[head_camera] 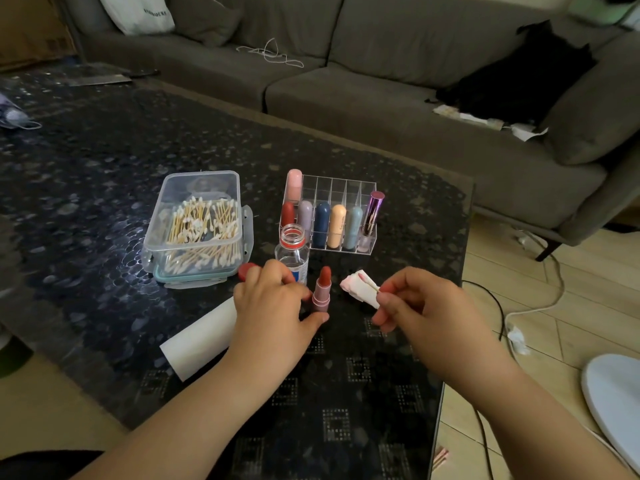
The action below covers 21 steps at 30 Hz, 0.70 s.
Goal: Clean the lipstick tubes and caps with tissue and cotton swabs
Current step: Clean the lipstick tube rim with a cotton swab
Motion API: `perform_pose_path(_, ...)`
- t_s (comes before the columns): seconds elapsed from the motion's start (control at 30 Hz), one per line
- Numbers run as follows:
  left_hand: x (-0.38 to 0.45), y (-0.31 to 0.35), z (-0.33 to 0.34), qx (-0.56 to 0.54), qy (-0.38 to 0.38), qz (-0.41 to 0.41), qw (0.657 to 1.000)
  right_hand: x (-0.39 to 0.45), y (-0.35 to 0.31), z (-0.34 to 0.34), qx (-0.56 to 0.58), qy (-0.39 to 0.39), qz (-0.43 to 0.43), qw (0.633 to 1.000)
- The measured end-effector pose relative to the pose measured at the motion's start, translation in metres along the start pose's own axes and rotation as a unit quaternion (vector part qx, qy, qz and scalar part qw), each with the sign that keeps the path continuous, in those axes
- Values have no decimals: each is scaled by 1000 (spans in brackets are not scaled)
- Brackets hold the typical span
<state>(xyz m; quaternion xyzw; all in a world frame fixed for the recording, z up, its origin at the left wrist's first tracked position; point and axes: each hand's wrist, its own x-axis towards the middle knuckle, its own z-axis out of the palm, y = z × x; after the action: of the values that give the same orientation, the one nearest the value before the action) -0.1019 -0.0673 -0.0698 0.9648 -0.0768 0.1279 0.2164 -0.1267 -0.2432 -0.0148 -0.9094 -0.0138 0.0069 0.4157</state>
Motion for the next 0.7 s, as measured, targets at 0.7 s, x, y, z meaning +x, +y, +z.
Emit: perform_pose_path(0.7,-29,23,-77,-544,-83,-26,834,-19,-36,-25,180,88,-239,950)
